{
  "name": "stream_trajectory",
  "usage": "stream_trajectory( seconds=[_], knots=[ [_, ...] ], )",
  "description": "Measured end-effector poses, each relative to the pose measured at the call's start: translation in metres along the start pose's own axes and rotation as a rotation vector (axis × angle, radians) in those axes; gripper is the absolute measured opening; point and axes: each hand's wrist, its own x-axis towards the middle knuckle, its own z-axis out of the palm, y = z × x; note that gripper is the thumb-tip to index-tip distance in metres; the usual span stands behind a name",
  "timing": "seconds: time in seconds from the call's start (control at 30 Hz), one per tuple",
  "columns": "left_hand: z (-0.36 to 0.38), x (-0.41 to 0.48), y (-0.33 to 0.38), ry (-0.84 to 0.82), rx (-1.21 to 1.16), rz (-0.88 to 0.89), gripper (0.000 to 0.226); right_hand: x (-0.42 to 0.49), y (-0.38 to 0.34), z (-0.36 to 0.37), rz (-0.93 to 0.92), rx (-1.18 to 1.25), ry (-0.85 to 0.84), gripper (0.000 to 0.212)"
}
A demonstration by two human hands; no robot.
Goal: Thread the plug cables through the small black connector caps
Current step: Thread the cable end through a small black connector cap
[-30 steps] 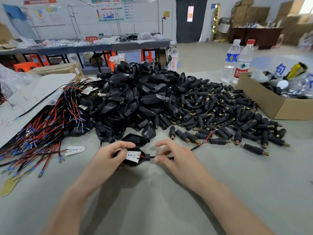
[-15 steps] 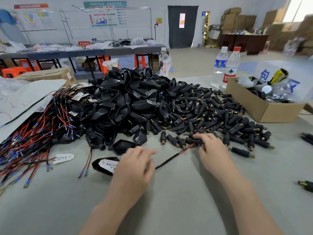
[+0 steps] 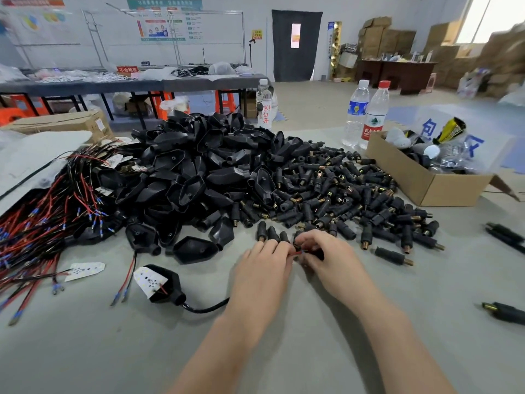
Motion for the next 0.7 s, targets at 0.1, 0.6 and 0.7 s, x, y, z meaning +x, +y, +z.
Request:
stream_trajectory(
  seconds=[0.1,0.6,0.7],
  knots=[
    [-0.001,-0.003,-0.004,0.005,-0.062,-0.003,0.027,-0.01,0.001,-0.005,-0.019,0.151,0.09,0.034],
    [-0.005,-0.003,-0.009,0.158,-0.613,-0.219,0.012,-0.018,-0.005,0.002,0.059,0.354,0.034,0.053],
    [-0.014,-0.007,-0.013,0.152,-0.863,-0.296,0.013,-0.017,-0.017,0.008,0.086,0.568,0.033,0.046]
  ],
)
